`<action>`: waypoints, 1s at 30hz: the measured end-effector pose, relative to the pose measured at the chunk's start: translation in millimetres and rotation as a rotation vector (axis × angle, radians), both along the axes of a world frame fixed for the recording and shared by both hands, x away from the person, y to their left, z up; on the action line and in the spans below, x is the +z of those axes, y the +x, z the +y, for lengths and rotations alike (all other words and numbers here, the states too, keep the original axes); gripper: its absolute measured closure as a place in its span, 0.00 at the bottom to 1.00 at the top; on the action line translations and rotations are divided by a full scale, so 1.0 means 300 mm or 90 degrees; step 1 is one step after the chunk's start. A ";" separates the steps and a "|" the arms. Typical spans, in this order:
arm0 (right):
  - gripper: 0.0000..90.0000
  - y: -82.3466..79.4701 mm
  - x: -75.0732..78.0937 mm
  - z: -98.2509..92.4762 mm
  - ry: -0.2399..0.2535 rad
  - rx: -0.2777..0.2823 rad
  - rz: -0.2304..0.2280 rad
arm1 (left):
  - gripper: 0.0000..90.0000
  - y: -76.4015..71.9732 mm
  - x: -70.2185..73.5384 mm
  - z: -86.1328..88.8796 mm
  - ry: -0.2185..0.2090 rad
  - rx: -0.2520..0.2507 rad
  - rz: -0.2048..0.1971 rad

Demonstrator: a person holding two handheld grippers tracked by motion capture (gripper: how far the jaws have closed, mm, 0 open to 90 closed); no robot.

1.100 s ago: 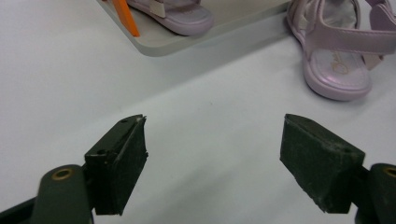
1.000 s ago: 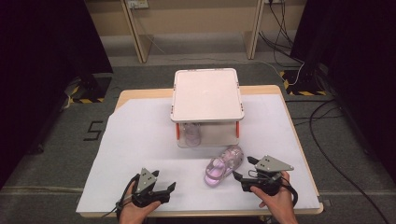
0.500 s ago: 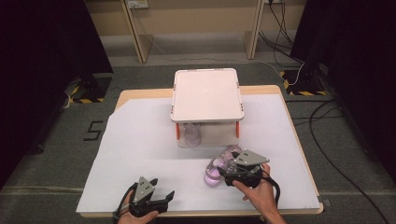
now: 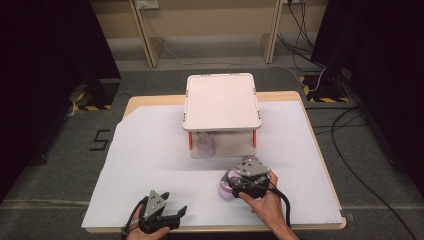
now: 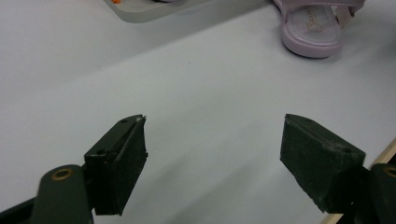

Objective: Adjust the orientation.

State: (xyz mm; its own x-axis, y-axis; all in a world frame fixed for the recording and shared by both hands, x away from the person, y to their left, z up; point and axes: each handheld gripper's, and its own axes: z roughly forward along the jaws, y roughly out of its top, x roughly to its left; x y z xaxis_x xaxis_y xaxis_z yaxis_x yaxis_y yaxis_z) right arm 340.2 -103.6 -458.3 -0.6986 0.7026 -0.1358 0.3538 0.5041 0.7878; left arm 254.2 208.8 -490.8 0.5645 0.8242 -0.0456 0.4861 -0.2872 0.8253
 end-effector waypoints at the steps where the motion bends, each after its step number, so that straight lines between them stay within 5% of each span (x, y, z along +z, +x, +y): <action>1: 0.27 -0.001 -0.001 0.001 -0.010 0.001 -0.004 | 0.24 0.001 0.000 0.000 0.001 0.001 0.000; 6: 0.26 -0.014 -0.001 -0.012 -0.049 -0.014 -0.018 | 0.24 0.003 0.000 -0.003 0.003 0.001 -0.002; 18: 0.28 -0.017 0.015 -0.114 -0.047 -0.033 0.008 | 0.24 0.001 0.000 -0.003 0.005 -0.002 -0.005; 23: 0.33 -0.016 0.013 -0.133 -0.030 -0.010 0.006 | 0.24 0.002 -0.003 -0.009 0.004 -0.006 -0.003; 30: 0.39 -0.033 0.034 -0.094 -0.050 0.031 -0.024 | 0.24 0.001 -0.008 -0.013 0.007 -0.010 0.004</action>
